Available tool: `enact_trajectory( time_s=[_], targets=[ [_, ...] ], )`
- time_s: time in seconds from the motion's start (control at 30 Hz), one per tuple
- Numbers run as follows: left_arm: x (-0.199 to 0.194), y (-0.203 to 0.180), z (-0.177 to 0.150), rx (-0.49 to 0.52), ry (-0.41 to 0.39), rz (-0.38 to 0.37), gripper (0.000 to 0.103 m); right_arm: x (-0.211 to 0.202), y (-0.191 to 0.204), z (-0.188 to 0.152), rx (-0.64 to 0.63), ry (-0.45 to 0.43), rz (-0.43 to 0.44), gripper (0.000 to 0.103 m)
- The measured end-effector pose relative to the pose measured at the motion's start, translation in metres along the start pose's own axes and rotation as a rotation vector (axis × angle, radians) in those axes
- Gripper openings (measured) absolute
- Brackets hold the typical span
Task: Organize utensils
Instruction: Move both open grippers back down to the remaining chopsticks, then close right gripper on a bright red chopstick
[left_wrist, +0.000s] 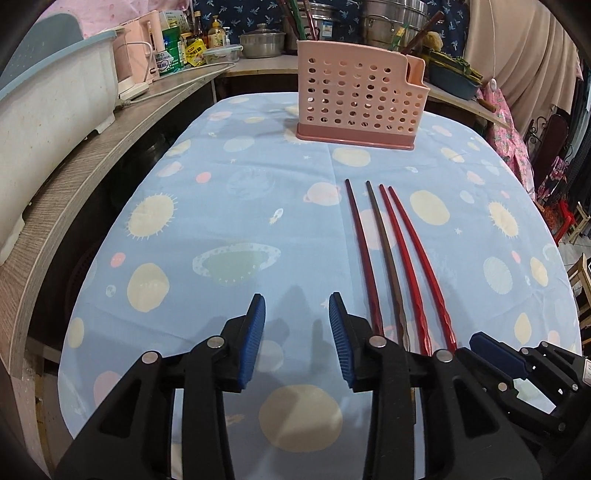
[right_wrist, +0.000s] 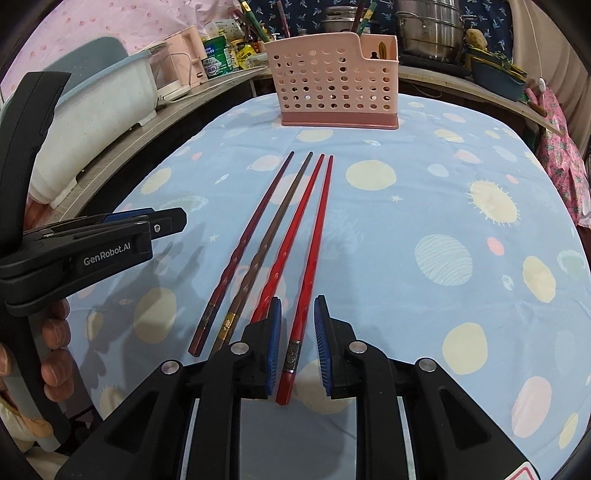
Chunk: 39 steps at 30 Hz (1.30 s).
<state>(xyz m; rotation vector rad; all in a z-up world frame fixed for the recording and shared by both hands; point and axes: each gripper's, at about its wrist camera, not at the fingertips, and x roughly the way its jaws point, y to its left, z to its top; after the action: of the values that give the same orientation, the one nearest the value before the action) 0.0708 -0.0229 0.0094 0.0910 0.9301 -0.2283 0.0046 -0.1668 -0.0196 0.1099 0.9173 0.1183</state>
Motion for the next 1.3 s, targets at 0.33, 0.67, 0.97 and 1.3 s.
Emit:
enact_trajectory(
  time_s=[0.33, 0.67, 0.97, 1.3],
  targets=[
    [0.0, 0.001, -0.006, -0.002, 0.012, 0.009, 0.035, 0.007, 0.004, -0.005, -0.01, 0.015, -0.01, 0.019],
    [0.003, 0.003, -0.011, -0.003, 0.028, 0.006, 0.039, 0.007, -0.01, -0.01, 0.023, 0.008, -0.044, 0.007],
    [0.006, -0.006, -0.019, 0.013, 0.053, -0.019, 0.04, -0.001, -0.027, -0.017, 0.06, -0.013, -0.081, 0.007],
    [0.008, -0.023, -0.026, 0.05, 0.073, -0.056, 0.045, -0.007, -0.04, -0.021, 0.099, -0.014, -0.09, 0.007]
  ],
)
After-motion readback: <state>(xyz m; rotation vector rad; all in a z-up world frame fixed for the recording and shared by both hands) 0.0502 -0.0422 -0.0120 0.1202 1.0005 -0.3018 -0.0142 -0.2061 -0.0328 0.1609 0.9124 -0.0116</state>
